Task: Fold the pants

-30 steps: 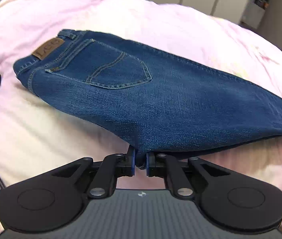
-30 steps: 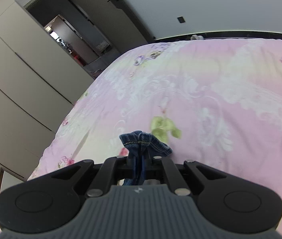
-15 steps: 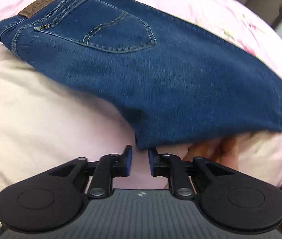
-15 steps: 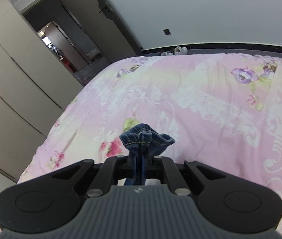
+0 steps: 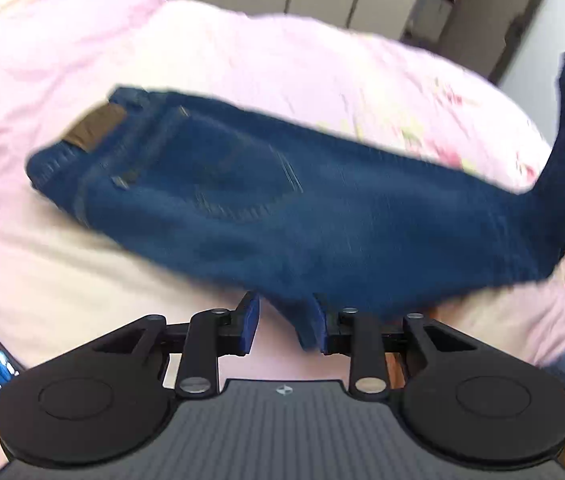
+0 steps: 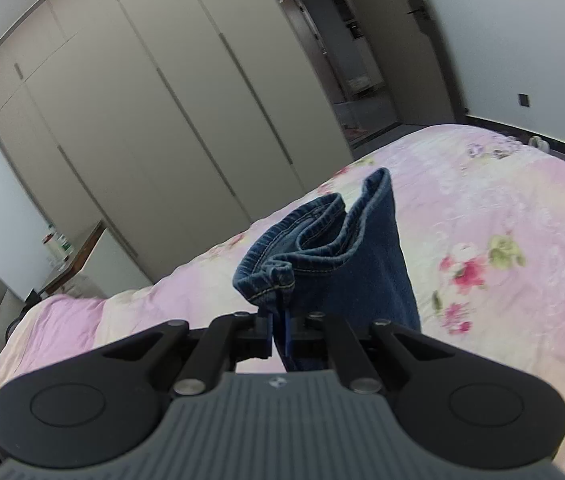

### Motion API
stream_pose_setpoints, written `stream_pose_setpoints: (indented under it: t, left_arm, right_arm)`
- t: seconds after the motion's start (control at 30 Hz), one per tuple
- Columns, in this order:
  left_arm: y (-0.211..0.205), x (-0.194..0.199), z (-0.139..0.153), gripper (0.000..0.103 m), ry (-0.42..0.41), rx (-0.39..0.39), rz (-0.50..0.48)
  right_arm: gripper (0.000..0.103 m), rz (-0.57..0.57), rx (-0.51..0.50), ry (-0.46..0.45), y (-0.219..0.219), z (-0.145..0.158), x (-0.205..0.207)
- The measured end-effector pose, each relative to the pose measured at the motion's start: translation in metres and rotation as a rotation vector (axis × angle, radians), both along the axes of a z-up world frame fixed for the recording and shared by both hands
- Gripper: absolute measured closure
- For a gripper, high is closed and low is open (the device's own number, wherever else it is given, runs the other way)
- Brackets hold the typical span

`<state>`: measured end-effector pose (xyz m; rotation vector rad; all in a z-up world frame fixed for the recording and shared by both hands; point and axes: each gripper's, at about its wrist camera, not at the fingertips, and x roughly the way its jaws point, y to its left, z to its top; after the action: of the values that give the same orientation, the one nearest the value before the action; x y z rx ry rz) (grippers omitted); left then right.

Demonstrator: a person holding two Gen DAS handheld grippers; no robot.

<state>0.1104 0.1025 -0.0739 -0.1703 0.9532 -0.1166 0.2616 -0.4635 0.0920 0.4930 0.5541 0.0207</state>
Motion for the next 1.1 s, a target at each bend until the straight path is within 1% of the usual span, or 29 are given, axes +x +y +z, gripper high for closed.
stream_pose_setpoints:
  t: [0.13,0.23,0.37,0.4,0.53,0.7,0.77,0.9,1.0,1.1]
  left_arm:
    - [0.023,0.016,0.006,0.067,-0.048,-0.031,0.028]
    - [0.037,0.025,0.004,0.067,-0.067,-0.058,0.047]
    - [0.055,0.031,-0.009,0.067,-0.068,-0.098,0.070]
    - [0.058,0.033,-0.013,0.067,-0.061,-0.103,0.077]
    - [0.072,0.036,-0.026,0.067,-0.035,-0.106,0.100]
    - [0.083,0.040,-0.040,0.067,0.005,-0.139,0.124]
    - [0.083,0.042,-0.044,0.067,0.018,-0.138,0.122]
    - [0.079,0.041,-0.045,0.067,0.028,-0.134,0.105]
    - [0.077,0.040,-0.045,0.067,0.028,-0.142,0.097]
    - [0.075,0.039,-0.046,0.067,0.029,-0.184,0.082]
  right_arm:
    - [0.103,0.133,-0.007,0.038,0.089,-0.007,0.023]
    - [0.103,0.228,-0.002,0.085,0.155,-0.026,0.038]
    - [0.103,0.349,-0.028,0.166,0.238,-0.064,0.046]
    - [0.103,0.384,-0.047,0.181,0.260,-0.076,0.044]
    - [0.103,0.498,-0.139,0.221,0.324,-0.116,0.022]
    - [0.102,0.630,-0.255,0.276,0.372,-0.171,-0.012]
    - [0.102,0.693,-0.306,0.304,0.383,-0.192,-0.031]
    - [0.099,0.787,-0.380,0.390,0.400,-0.239,-0.048]
    - [0.099,0.814,-0.439,0.392,0.408,-0.260,-0.059]
    - [0.096,0.817,-0.451,0.388,0.410,-0.268,-0.061]
